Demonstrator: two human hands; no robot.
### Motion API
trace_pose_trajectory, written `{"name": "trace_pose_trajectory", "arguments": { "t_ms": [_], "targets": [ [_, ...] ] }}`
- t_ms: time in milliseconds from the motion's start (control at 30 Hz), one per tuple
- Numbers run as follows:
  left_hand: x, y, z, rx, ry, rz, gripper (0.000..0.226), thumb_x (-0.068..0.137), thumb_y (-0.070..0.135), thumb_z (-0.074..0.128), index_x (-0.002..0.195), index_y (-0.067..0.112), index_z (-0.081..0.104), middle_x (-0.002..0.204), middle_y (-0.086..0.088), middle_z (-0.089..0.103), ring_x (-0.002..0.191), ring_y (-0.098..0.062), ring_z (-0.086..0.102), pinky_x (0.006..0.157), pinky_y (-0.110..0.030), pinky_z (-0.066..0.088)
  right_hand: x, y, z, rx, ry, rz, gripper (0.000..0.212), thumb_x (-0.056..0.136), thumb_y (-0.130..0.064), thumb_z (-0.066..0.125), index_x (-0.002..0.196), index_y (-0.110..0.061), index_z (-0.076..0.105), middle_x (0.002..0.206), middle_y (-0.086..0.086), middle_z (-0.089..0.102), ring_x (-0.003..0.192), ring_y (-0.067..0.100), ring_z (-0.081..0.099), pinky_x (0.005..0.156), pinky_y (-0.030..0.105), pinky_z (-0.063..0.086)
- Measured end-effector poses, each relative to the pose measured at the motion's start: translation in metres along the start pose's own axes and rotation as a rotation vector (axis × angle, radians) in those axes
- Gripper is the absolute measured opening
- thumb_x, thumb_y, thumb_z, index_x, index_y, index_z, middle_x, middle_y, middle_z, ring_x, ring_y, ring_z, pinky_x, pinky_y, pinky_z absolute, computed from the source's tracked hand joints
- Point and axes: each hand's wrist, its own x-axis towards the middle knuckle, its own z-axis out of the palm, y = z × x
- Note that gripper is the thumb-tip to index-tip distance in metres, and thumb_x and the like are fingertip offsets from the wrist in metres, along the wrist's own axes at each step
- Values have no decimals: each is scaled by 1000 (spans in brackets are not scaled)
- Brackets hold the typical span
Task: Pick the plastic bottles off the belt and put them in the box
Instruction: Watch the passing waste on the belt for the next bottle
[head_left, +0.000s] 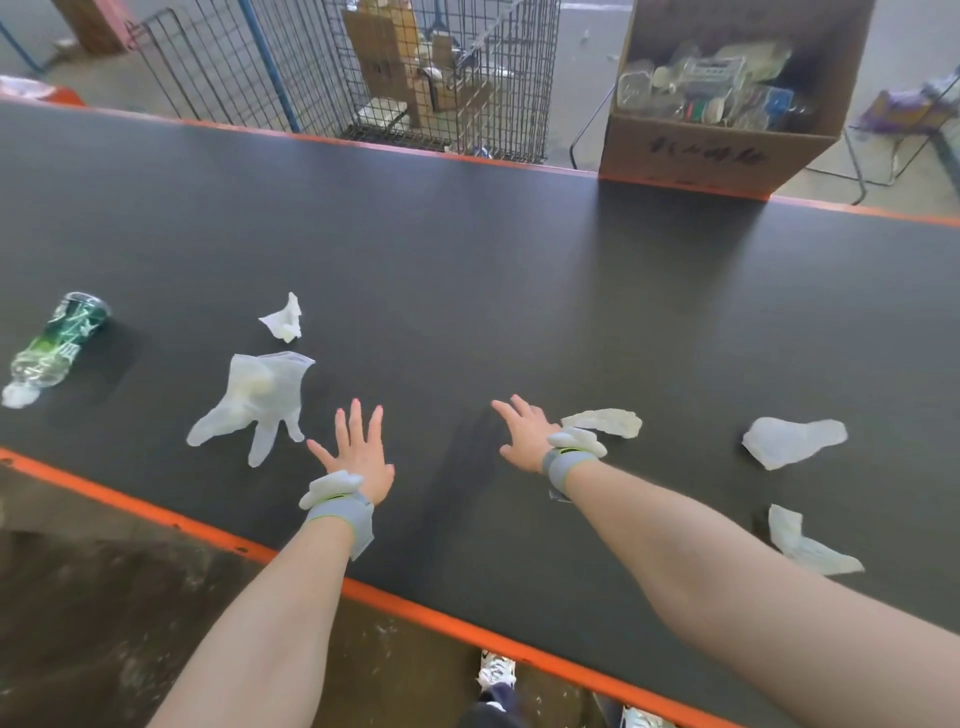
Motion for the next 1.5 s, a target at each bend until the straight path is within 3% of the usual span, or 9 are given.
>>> {"name": "trace_pose_trajectory", "arguments": {
  "t_ms": [133, 500, 700, 800, 867, 967, 1167, 1333, 1500],
  "targets": [
    [1, -15, 3, -54, -15, -81, 90, 94, 34, 54, 152, 21, -13, 158, -6, -22, 147, -26, -16, 112, -66, 10, 6, -31, 10, -40, -92, -145, 86, 90, -38, 61, 153, -40, 2, 162, -9, -6, 149, 21, 0, 111, 63, 18],
    [7, -31, 21, -9, -121, -10, 78, 97, 37, 45, 152, 33, -10, 157, -1, -27, 146, -25, -20, 109, -68, 3, 23, -57, 15, 0, -99, -177, 98, 86, -44, 66, 152, -40, -5, 162, -7, -13, 150, 24, -6, 114, 62, 10],
    [11, -17, 36, 86, -378, 281, 74, 97, 36, 41, 153, 30, -6, 159, 14, -12, 148, -19, -11, 112, -67, 0, 24, -54, 22, 27, -136, -97, 111, 75, -46, 76, 151, -43, -5, 160, -7, -17, 149, 24, -9, 112, 64, 10],
    [12, -3, 40, 155, -282, 278, 66, 100, 33, 34, 154, 22, -3, 160, 8, -13, 148, -18, -14, 115, -62, 0, 21, -51, 23, -89, -198, -51, 81, 86, -32, 64, 151, -27, 15, 160, 5, 4, 145, 30, 12, 113, 52, 24],
    [14, 5, 30, 120, -192, 273, 67, 101, 34, 33, 154, 19, -5, 160, 6, -14, 148, -17, -14, 118, -56, 1, 18, -52, 22, -59, -113, 19, 63, 90, -18, 54, 147, -18, 25, 158, 10, 15, 141, 30, 23, 111, 46, 28],
    [20, 2, 10, 47, -73, 276, 74, 98, 36, 40, 154, 21, -7, 160, 6, -12, 148, -16, -12, 118, -53, 1, 22, -55, 17, -3, 88, 77, 68, 88, -6, 50, 148, -21, 23, 160, 7, 10, 145, 27, 15, 113, 45, 22],
    [29, -20, -13, -210, 122, -1, 73, 94, 14, 40, 153, 25, -2, 161, 8, -2, 148, -13, -3, 119, -50, 7, 27, -76, -4, 125, 101, -66, 64, 94, -23, 49, 152, -24, 22, 161, 4, 14, 149, 21, 9, 119, 42, 16],
    [30, -38, -11, -289, 111, -153, 67, 95, 13, 36, 153, 26, 5, 161, 6, -2, 149, -18, -4, 116, -59, 3, 25, -93, 7, 214, 8, -127, 67, 91, -42, 51, 151, -27, 26, 157, 4, 25, 147, 22, 17, 115, 41, 27],
    [29, -43, -3, -229, 2, -169, 68, 96, 10, 34, 153, 31, 2, 161, 5, -8, 148, -20, -8, 114, -62, 3, 30, -113, 24, 292, -104, -50, 86, 88, -47, 60, 155, -29, 9, 148, 14, 33, 134, 37, 34, 112, 44, 30]
  ]
}}
